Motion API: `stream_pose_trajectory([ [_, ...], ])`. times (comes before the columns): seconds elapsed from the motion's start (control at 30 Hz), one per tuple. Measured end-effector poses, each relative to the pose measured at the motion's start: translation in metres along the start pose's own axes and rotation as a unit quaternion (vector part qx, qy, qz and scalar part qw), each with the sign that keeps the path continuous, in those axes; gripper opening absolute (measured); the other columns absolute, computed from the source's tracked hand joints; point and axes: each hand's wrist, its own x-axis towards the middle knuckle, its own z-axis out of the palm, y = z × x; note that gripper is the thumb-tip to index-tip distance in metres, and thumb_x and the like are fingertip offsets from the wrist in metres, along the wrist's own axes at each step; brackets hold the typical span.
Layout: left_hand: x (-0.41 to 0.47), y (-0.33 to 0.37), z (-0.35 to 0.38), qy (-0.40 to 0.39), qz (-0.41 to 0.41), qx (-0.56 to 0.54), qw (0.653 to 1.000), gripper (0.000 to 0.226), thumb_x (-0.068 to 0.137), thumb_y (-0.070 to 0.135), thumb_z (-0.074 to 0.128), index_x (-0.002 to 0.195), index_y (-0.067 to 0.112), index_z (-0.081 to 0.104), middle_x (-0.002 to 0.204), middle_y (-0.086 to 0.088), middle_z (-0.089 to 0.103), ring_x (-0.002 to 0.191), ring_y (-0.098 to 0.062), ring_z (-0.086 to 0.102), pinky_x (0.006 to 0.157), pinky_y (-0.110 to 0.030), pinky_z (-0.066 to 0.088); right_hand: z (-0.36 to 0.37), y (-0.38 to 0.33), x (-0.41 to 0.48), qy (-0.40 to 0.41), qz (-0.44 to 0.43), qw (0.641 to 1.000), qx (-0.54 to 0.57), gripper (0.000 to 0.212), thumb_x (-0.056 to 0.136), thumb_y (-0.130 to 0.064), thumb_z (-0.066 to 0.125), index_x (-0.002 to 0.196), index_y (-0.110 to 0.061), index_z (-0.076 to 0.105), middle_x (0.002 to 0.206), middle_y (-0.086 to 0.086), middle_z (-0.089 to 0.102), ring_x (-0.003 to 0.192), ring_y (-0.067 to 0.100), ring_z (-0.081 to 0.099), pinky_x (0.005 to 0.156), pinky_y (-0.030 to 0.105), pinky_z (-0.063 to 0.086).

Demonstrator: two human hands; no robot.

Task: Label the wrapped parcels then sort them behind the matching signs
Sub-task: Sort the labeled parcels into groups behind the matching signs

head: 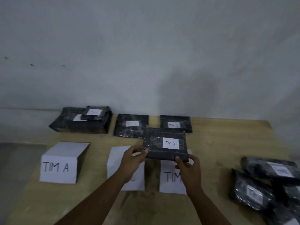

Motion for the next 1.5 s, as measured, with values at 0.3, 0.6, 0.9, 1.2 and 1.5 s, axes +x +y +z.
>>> stream_pose_trajectory([
  [0.3,0.063,0.034,-0.079,0.069,0.013,0.048,0.996,0.018,0.087,0.021,0.069,0.103,0.016,0.062,0.103,0.000,0.066,0.098,-0.017,0.062,0.088,-0.031,0.052,0.114,-0.006,0.040,-0.024,0.005,0.998,-0.061,0.044,0.082,-0.028,0.074,0.113,-0.020,0.044,0.096,0.006,0.071,0.081,0.013,0.068,0.063,0.020,0.048],
  [0.6,0.137,0.044,-0.095,0.100,-0.006,0.035,0.994,0.029,0.090,0.009,0.062,0.118,0.005,0.057,0.109,-0.008,0.063,0.097,-0.019,0.060,0.088,-0.029,0.048,0.176,-0.021,0.104,-0.011,-0.002,0.989,-0.149,0.042,0.084,-0.024,0.073,0.116,-0.013,0.048,0.100,0.003,0.060,0.088,0.016,0.055,0.068,0.023,0.044],
  [0.9,0.154,0.029,-0.088,0.085,-0.026,0.111,0.990,0.059,0.093,0.021,0.059,0.145,0.009,0.034,0.133,-0.008,0.053,0.109,-0.016,0.052,0.087,-0.025,0.040,0.194,-0.002,0.123,-0.026,0.018,0.983,-0.180,0.043,0.083,-0.027,0.074,0.115,-0.013,0.048,0.094,0.001,0.061,0.083,0.016,0.059,0.055,0.012,0.038],
  [1.2,0.120,0.034,-0.077,0.104,0.033,0.140,0.984,0.055,0.090,0.020,0.061,0.140,0.019,0.037,0.126,-0.002,0.058,0.109,-0.017,0.058,0.086,-0.027,0.047,0.177,-0.001,0.104,-0.049,0.011,0.987,-0.152,0.061,0.084,-0.030,0.073,0.134,-0.025,0.038,0.093,-0.003,0.065,0.085,0.012,0.063,0.063,0.019,0.047],
  [1.5,0.039,0.037,-0.051,0.090,0.050,0.177,0.979,0.044,0.093,0.017,0.057,0.135,0.018,0.044,0.127,0.004,0.051,0.107,-0.013,0.052,0.089,-0.026,0.043,0.114,-0.012,0.047,-0.060,-0.012,0.991,-0.122,0.042,0.086,-0.024,0.069,0.120,-0.022,0.045,0.098,0.002,0.066,0.079,0.018,0.068,0.060,0.022,0.051],
])
